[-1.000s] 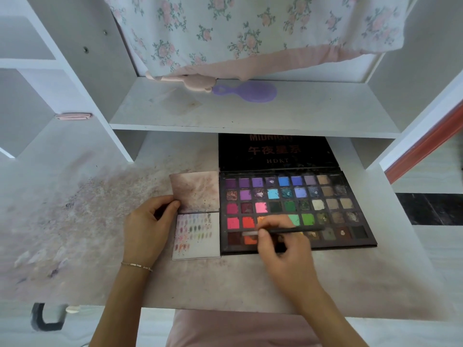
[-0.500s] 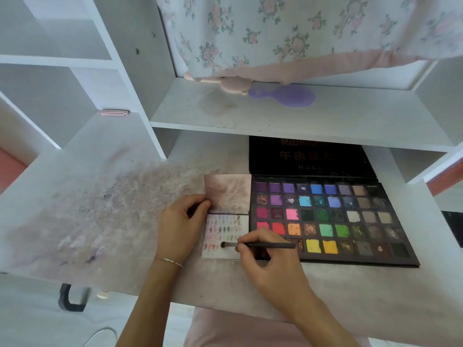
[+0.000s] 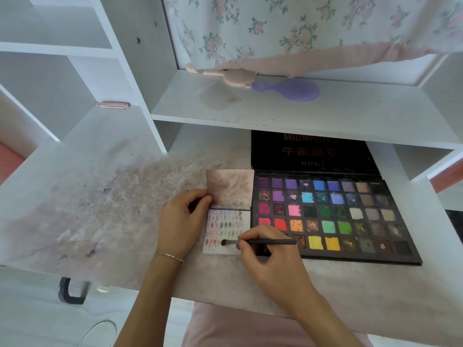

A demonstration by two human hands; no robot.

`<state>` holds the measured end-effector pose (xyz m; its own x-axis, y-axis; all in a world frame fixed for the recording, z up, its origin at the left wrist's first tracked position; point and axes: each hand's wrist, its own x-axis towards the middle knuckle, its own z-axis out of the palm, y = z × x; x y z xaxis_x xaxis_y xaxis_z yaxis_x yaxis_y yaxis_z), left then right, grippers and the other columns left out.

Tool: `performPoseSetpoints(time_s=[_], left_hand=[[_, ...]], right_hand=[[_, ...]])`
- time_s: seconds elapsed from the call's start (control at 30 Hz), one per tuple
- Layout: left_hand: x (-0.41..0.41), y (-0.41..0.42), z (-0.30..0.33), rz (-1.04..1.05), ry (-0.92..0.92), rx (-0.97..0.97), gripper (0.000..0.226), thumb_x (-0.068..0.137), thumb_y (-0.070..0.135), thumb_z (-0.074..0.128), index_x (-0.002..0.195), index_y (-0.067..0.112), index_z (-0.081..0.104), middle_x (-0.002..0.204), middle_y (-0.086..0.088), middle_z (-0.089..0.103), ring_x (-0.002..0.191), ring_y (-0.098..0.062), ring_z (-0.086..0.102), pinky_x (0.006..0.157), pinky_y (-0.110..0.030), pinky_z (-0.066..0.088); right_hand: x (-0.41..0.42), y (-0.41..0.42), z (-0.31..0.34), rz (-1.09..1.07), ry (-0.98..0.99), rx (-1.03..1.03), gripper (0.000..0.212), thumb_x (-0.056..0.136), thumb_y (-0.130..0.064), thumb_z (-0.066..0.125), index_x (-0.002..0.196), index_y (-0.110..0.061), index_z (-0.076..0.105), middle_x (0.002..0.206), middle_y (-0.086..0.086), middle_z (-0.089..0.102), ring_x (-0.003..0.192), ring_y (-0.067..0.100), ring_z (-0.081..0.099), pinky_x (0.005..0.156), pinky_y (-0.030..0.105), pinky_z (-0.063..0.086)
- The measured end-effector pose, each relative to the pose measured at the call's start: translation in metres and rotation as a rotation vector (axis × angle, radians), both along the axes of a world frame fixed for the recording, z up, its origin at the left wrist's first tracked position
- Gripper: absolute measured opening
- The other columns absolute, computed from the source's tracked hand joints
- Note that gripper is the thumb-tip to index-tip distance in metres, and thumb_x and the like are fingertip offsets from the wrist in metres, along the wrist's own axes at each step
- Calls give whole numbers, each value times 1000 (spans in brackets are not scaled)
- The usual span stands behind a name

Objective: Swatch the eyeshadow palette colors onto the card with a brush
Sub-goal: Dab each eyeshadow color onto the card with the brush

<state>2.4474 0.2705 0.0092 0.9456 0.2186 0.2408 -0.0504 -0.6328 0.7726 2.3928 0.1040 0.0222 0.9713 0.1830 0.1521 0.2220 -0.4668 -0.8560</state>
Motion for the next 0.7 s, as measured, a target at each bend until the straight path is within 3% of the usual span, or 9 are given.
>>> performPoseSetpoints(time_s=[0.1, 0.23, 0.7], left_hand=[[0, 0, -1, 2, -1, -4, 11, 82, 11, 63, 86, 16, 72, 75, 22, 59, 71, 6, 56, 66, -3, 39], [0, 0, -1, -3, -2, -3, 11, 82, 11, 63, 86, 16, 72, 76, 17, 61, 72, 4, 56, 69, -13, 43], [-1, -1, 1, 0, -7, -2, 11, 82, 11, 63, 86, 15, 72, 76, 17, 61, 72, 1, 56, 70, -18, 46]], right_hand=[[1, 0, 0, -7, -1, -1, 8, 79, -23, 55, 80, -18, 62, 75, -6, 60, 72, 12, 54, 65, 33, 49], [0, -1, 0, 23, 14, 0, 9, 78, -23, 55, 79, -18, 62, 75, -9, 60, 73, 13, 56, 67, 34, 50], [1, -2, 0, 26, 21, -9, 4, 81, -16, 58, 81, -17, 62, 76, -3, 61, 74, 14, 56, 69, 38, 49]])
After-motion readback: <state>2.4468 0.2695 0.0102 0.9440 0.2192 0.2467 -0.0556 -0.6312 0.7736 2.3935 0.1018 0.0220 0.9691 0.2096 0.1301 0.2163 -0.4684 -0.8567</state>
